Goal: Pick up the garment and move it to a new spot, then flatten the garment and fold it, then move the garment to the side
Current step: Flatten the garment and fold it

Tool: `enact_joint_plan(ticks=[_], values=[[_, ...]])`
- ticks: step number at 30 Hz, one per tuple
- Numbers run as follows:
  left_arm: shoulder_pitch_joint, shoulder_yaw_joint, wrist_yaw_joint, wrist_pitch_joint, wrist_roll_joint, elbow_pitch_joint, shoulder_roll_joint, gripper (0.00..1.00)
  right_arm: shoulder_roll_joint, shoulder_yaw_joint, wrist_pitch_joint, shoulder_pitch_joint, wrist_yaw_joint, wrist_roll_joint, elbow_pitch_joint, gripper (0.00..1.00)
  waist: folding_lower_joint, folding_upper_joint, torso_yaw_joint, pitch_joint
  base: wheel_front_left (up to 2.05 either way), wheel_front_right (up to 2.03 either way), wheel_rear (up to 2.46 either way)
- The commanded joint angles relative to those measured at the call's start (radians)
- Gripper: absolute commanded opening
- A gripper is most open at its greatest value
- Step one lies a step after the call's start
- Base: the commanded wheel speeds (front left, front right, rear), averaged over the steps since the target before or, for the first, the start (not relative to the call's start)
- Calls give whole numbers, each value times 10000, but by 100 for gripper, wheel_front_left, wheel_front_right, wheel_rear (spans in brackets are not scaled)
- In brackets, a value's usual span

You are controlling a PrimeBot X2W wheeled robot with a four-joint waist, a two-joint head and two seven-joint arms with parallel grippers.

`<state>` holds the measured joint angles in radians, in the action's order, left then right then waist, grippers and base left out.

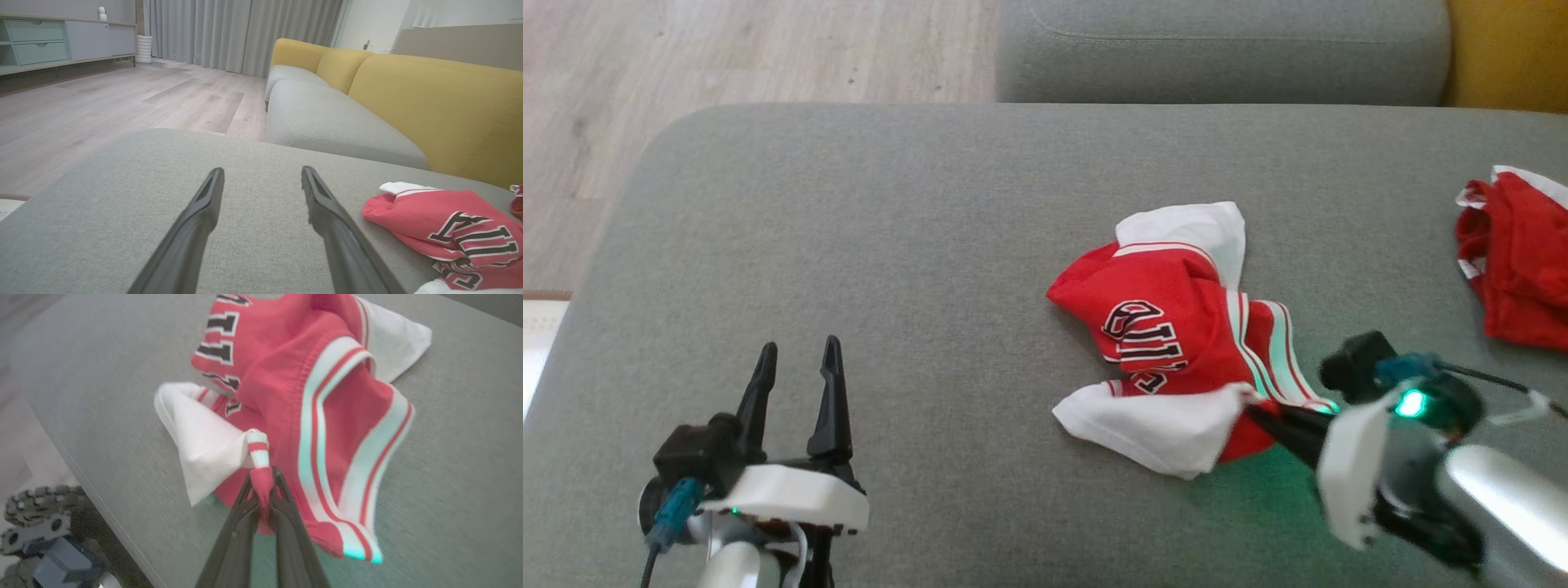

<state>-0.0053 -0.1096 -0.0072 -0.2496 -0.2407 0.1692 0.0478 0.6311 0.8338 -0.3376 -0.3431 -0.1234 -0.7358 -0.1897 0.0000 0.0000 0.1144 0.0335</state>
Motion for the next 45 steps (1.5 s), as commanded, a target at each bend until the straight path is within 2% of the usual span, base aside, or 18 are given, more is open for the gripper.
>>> enact_joint_plan(ticks=[1, 6, 11, 12, 13, 16, 21, 24, 27, 30, 33, 41, 43, 44, 45], values=[[-453, 400, 66, -122, -54, -304, 24, 100, 467, -36, -36, -213, -73, 148, 329, 0, 0, 0, -51, 9, 0, 0, 0], [-428, 379, 84, -122, -69, -342, 24, 100, 1730, 238, -592, -57, -73, 519, 610, 0, 0, 0, -328, 59, 0, 0, 0], [-486, 373, 70, -122, -29, -322, 24, 100, 2157, 257, -667, -82, -73, 808, 282, 0, 0, 0, -617, 116, 0, 0, 0], [-496, 378, 60, -122, -21, -299, 24, 100, 2103, 223, -680, -51, -73, 772, 79, 45, 0, 0, -659, 102, 0, 0, 0], [-509, 374, 44, -122, -12, -268, 24, 100, 2014, 174, -736, 25, -73, 624, -139, 100, 0, 0, -686, 87, 0, 0, 0], [-547, 380, 9, -122, 12, -189, 24, 100, 1883, -303, -433, 42, -73, 420, -537, 100, 0, 0, -733, -6, 0, 0, 0], [-466, 473, -43, -122, 63, -159, 24, 100, 1846, -1891, 822, 6, -73, 320, -420, 100, 0, 0, -792, -137, 0, 0, 0], [-408, 520, -44, -122, 62, -185, 24, 100, 1165, -3066, 1927, 76, -73, 508, -32, 100, 0, 0, -826, -160, 0, 0, 0], [-438, 453, -24, -122, 11, -198, 24, 100, 167, -3491, 2386, 217, -73, 573, 123, 100, 0, 0, -829, -115, 0, 0, 0], [-560, 322, -21, -122, -29, -192, 24, 100, -827, -3497, 2174, 102, -73, 148, -278, 100, 0, 0, -759, -3, 0, 0, 0], [-690, 149, -16, -122, -73, -179, 24, 100, -1472, -3269, 1344, -190, -73, -284, -1144, 100, 0, 0, -569, 111, 0, 0, 0], [-779, 10, 63, -122, -186, -137, 24, 100, -2001, -2810, -336, -913, -73, -1512, -2561, 100, 0, 0, 30, 286, 0, 0, 0], [-771, -11, 66, -122, -215, -123, 24, 100, -1879, -2485, -616, -1088, -73, -1882, -2618, 15, 0, 0, 198, 303, 0, 0, 0], [-769, -12, 76, -122, -223, -124, 24, 100, -1844, -2414, -620, -1129, -73, -2014, -2597, 0, 0, 0, 238, 299, 0, 0, 0], [-767, -15, 79, -122, -231, -120, 24, 100, -1791, -2334, -621, -1165, -73, -2126, -2564, 0, 0, 0, 278, 287, 0, 0, 0]])
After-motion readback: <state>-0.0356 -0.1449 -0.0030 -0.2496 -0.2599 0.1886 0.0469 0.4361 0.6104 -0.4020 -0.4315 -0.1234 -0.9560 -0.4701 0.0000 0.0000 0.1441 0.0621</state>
